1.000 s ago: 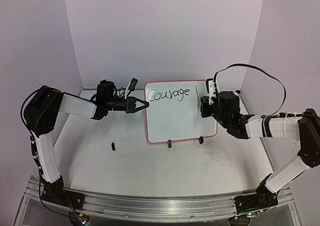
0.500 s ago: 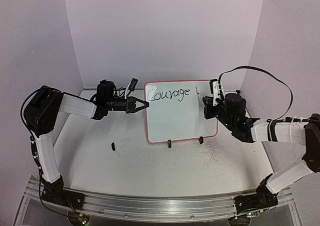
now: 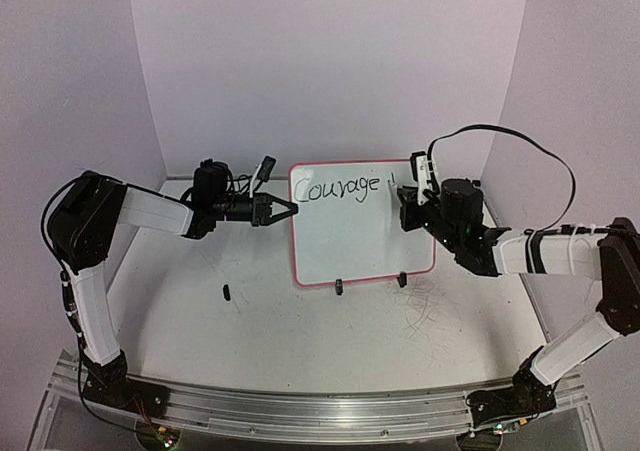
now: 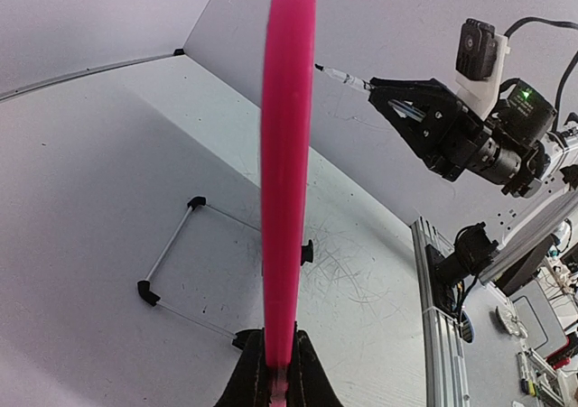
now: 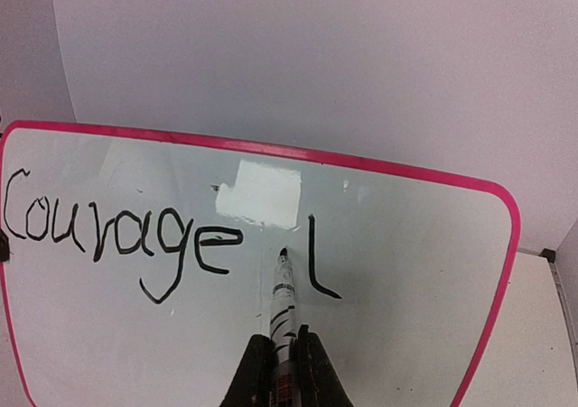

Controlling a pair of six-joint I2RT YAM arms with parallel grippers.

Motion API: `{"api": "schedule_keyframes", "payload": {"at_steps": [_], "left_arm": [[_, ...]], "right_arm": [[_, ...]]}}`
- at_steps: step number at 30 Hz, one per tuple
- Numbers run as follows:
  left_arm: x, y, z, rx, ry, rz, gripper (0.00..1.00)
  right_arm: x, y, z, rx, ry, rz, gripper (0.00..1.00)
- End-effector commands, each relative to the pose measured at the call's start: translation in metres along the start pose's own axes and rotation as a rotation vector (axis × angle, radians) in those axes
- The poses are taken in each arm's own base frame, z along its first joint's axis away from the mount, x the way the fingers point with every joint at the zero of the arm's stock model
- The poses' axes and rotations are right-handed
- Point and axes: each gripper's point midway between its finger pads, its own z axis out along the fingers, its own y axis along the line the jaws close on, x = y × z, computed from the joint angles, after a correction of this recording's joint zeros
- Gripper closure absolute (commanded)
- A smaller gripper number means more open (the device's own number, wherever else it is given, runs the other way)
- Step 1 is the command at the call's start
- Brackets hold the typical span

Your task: Write a sentence on the whiteboard

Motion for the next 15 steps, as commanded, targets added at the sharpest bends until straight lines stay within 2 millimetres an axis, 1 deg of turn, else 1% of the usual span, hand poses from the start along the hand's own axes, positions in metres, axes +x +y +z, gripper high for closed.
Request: {"api": "schedule_keyframes", "payload": {"at_steps": [1,5,10,15], "left_arm": [[-0.017,-0.028,-0.002,0.06,-0.013,0.071,1.0],[-0.017,-0.028,-0.002,0.06,-0.013,0.071,1.0],[-0.017,-0.029,-0.002,0.062,-0.012,0.072,1.0],[-0.017,-0.028,-0.002,0.06,-0.011,0.07,1.0]], "right_arm": [[-0.022,-0.002,0.007,0.021,-0.053,0.005,1.0],[-0.02,-0.003,0.01,0.032,-0.044,0.007,1.0],[-0.014,-0.017,0.012,0.119,-0.014,0.017,1.0],[-0.013,-0.033,0.006,0.203,-0.007,0.031,1.0]]}}
